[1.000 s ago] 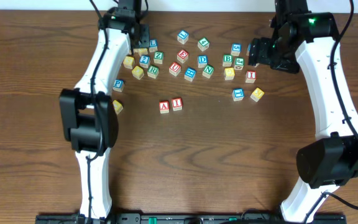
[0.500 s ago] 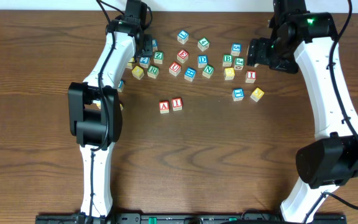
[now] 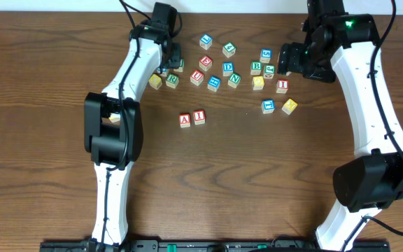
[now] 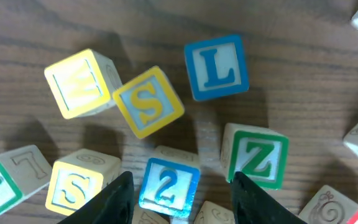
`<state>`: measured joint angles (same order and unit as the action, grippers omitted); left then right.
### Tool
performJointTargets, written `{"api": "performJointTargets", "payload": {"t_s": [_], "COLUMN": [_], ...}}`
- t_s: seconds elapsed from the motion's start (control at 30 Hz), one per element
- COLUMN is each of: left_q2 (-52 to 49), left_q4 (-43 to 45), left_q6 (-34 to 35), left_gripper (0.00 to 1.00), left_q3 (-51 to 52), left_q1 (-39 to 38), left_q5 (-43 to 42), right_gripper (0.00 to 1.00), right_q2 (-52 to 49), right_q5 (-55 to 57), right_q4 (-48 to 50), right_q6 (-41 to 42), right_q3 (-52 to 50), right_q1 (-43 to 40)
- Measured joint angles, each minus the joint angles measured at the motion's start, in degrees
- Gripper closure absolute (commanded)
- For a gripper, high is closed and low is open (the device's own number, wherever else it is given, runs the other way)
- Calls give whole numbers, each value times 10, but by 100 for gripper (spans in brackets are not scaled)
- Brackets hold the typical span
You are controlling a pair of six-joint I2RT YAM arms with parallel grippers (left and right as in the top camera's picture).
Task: Spell out AI2
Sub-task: 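Lower the left gripper onto the blue 2 block and grasp it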
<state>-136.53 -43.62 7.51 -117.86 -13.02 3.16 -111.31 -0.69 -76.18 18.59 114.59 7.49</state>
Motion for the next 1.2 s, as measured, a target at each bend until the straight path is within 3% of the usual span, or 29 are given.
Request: {"api": "performJointTargets", "payload": {"t_s": [0.73,1.0,1.2], "left_q2": [-29,-29,-29], "left_q4": [8,21,21], "left_q6": [2,4,3], "left_gripper": [52,67,68], "left_q3": [14,14,14], "left_q1": [5,5,5], "left_q5": [2,2,2], "right_gripper": [13,13,12], "right_q2": [0,0,0], "right_q5": [0,0,0], "right_q4": [-7,-7,-7], "right_q6": [0,0,0], "right_q3": [0,0,0], "right_q1": [3,4,4]}}
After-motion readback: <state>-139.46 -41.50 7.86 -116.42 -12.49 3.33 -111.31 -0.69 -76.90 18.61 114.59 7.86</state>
